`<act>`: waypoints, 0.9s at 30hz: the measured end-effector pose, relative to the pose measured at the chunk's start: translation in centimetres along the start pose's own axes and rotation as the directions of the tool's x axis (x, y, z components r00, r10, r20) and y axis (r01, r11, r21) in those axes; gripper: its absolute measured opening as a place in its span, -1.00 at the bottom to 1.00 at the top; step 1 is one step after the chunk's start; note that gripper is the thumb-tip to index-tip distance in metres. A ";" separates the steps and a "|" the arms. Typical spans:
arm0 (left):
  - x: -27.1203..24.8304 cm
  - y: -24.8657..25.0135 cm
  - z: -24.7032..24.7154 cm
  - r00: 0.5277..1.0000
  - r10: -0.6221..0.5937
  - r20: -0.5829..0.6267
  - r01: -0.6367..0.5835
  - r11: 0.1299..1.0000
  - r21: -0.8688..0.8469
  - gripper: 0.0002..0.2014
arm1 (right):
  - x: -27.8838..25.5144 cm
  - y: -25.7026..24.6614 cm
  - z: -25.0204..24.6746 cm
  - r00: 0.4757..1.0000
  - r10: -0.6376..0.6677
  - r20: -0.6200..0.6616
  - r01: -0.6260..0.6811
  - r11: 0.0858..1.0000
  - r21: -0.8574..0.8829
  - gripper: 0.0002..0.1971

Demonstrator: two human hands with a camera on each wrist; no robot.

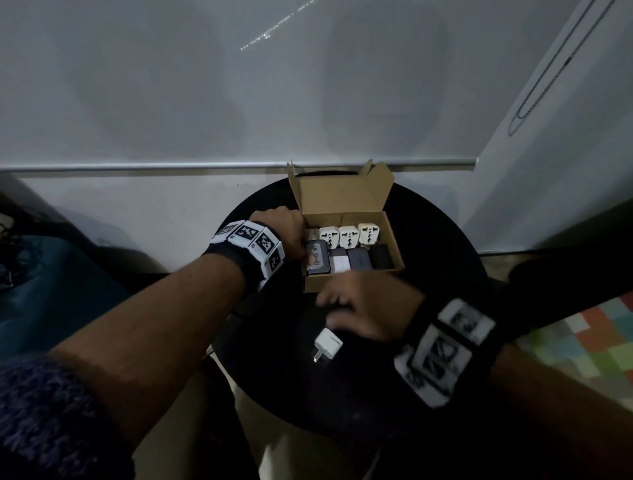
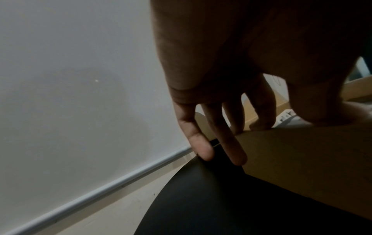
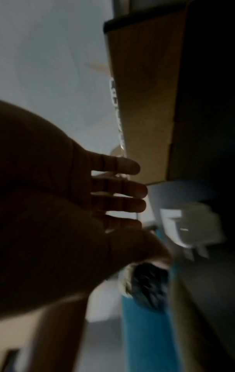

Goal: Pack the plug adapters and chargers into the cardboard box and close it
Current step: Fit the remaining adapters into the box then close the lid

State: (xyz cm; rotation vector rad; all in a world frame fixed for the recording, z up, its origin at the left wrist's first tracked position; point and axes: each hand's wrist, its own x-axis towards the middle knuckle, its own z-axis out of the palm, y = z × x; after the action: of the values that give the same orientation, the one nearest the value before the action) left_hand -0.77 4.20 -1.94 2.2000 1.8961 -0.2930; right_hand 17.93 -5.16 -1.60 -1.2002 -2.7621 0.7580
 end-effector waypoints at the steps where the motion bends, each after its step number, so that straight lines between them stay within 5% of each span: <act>1: 0.0 0.0 0.0 1.000 -0.001 0.003 0.001 1.000 0.000 -0.39 | -0.8 -0.6 1.5 0.989 -0.044 0.141 0.053 0.997 -0.063 -0.54; 3: 0.1 0.1 -0.1 1.000 -0.002 0.010 0.002 1.000 -0.001 -0.40 | -1.5 -0.8 3.9 0.951 -0.056 0.304 0.123 0.971 -0.206 -0.43; 5: 0.1 0.1 -0.1 1.000 -0.009 0.022 0.009 1.000 0.000 -0.42 | -1.7 -0.6 5.0 0.949 -0.031 0.315 0.104 0.970 -0.220 -0.50; 9: 0.2 0.0 0.0 1.000 -0.015 0.017 0.015 1.000 0.007 -0.42 | -1.6 0.0 3.0 0.973 0.005 0.231 0.010 0.998 -0.064 -0.65; 12: 0.3 -0.1 0.2 1.000 -0.014 -0.001 0.014 1.000 -0.002 -0.48 | -0.6 0.8 -1.0 0.997 0.066 -0.042 -0.064 0.997 0.046 -0.60; 14: 0.3 0.0 0.2 1.000 -0.014 -0.007 0.014 1.000 -0.004 -0.49 | 0.7 1.7 -3.5 0.966 0.165 -0.198 -0.156 0.986 0.060 -0.57; 20: 0.2 0.1 -0.1 1.000 -0.015 0.021 0.015 1.000 0.003 -0.54 | 4.7 4.0 -5.1 0.895 0.423 -0.140 -0.437 0.895 -0.089 -0.46; 27: 0.1 0.1 -0.1 1.000 -0.016 0.007 0.016 1.000 -0.013 -0.59 | 6.5 4.3 -2.6 0.867 0.482 -0.124 -0.495 0.862 -0.108 -0.51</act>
State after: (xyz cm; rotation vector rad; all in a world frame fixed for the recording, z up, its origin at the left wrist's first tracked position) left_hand -0.70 4.30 -1.90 2.1737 1.9076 -0.2900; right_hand 16.80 2.95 -2.29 -1.9540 -2.4820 0.5166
